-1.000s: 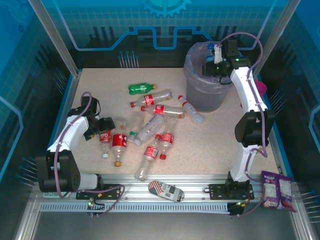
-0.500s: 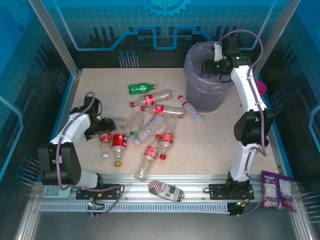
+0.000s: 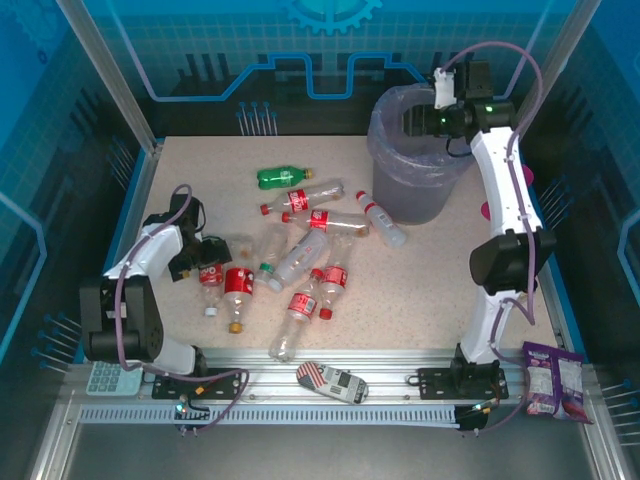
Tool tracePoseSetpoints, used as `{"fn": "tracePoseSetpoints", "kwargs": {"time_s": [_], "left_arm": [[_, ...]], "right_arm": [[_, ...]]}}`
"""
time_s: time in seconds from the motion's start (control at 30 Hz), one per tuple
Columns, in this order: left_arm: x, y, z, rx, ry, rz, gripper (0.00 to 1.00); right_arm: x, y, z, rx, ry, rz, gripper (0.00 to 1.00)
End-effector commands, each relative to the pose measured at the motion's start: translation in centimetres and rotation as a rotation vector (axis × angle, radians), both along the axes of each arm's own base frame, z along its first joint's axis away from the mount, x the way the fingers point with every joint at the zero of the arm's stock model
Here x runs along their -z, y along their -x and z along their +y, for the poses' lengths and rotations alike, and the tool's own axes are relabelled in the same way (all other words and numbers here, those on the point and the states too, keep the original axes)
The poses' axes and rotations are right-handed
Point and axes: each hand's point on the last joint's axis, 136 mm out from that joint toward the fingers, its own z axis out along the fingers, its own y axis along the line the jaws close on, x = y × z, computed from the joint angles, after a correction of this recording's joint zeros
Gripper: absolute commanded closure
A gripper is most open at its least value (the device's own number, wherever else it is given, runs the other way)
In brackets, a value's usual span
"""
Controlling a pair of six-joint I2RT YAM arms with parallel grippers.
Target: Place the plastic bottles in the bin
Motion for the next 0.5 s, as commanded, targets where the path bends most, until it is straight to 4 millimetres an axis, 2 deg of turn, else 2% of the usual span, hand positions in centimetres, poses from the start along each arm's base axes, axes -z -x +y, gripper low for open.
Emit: {"fn": "tracePoseSetpoints", "kwargs": {"time_s": [0.0, 0.17, 0.27, 0.47], "left_arm": [[0.7, -0.3, 0.3, 0.005, 0.003, 0.012, 0.05], [1.8, -0.7, -0.2, 0.005, 0.037, 0.024, 0.13], [2.2, -1.0, -0.4, 0.007, 0.05, 0.027, 0.24], [1.8, -1.8, -0.1, 0.039, 0.035, 0.017, 0.37]], "right_arm": [[-4.7, 3.3, 1.4, -0.042, -0.056, -0.088, 0.22], [-5.6, 6.2, 2.2, -0.056, -0.081, -0.112, 0.22], [-5.8, 7.6, 2.3, -0.053, -0.105, -0.119, 0.22], [-5.7, 9.7, 2.6, -0.044, -0.147, -0.126, 0.22]]}}
